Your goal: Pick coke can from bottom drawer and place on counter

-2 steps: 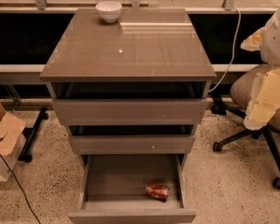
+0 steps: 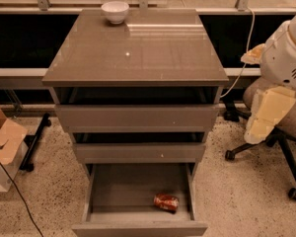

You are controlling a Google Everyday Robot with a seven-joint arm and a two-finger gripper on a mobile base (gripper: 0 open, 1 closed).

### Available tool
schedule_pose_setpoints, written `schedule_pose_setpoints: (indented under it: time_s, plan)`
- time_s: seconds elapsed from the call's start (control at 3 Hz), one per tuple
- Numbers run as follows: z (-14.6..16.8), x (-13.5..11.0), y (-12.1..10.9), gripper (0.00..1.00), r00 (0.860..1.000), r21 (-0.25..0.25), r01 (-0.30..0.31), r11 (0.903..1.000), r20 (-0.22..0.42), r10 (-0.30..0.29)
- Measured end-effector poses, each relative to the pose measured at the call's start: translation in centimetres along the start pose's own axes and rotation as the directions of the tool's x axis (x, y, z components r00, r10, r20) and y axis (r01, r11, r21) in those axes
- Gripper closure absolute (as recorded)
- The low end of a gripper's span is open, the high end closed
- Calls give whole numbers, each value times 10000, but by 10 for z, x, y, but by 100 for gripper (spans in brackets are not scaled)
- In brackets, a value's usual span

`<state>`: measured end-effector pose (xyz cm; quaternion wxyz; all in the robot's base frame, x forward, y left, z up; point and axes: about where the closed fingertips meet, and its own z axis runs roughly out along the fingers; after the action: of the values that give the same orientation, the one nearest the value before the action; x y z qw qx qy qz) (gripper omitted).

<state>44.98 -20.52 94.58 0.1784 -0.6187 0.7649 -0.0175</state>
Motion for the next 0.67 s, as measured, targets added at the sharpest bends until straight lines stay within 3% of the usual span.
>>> schedule_pose_setpoints:
  time_s: [0.33,0.67]
  plan:
    - [32,3,-3,0,9928,-92,576,9983,1059,-563]
    - [57,8,-3,0,9818,-245,1084,9938,1593,-1032]
